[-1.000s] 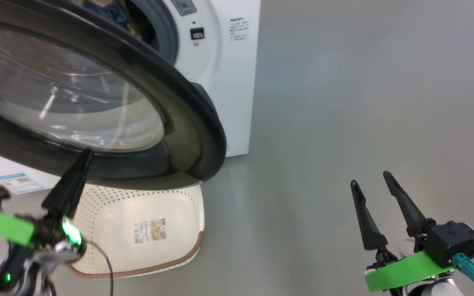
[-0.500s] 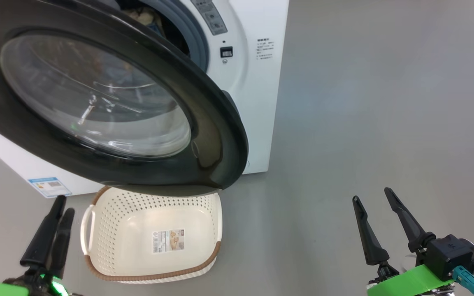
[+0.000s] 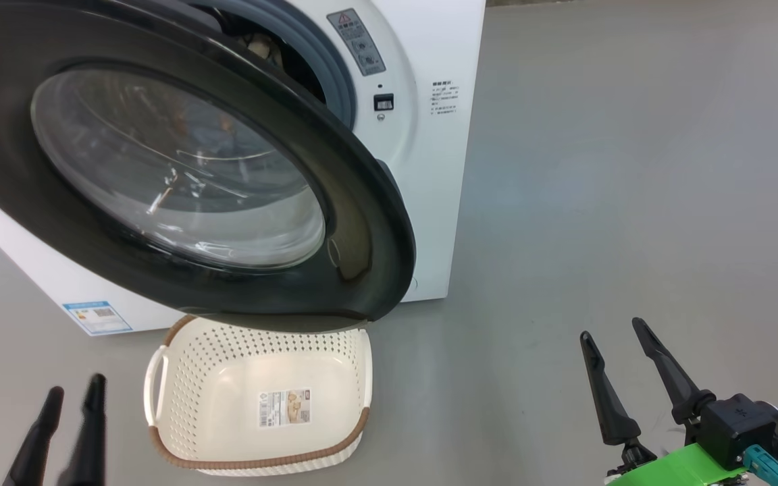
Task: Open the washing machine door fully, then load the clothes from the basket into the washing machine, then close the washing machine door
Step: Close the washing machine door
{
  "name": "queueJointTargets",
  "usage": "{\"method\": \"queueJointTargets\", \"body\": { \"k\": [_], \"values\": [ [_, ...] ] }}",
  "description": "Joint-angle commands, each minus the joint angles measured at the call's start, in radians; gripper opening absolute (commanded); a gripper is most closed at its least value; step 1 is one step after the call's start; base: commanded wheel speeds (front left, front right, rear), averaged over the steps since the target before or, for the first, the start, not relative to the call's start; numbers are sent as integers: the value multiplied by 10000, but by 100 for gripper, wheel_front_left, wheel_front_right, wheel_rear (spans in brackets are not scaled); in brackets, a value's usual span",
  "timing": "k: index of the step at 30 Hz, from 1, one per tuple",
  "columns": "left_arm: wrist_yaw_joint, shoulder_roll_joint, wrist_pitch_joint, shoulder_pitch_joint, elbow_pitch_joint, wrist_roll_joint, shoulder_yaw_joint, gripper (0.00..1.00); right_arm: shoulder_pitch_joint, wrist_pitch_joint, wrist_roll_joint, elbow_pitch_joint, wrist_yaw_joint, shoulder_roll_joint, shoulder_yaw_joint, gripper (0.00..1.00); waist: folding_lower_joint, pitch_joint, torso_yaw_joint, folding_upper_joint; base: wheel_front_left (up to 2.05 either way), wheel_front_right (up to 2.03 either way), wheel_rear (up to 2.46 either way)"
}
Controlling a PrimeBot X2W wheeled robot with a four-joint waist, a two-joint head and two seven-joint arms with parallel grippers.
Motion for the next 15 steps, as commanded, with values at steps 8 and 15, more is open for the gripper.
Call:
{"method": "queueJointTargets", "body": {
  "k": [8,15],
  "values": [
    [929,312,-2058,70,-42,3622,-381,100,226,113,-77,-328,16,-59,183,100,-1,-287,141,-1,0,0,0],
    [1361,230,-2556,308,461,4498,-634,100,440,199,-122,-362,16,-51,113,100,-1,-384,149,-1,0,0,0]
  ]
}}
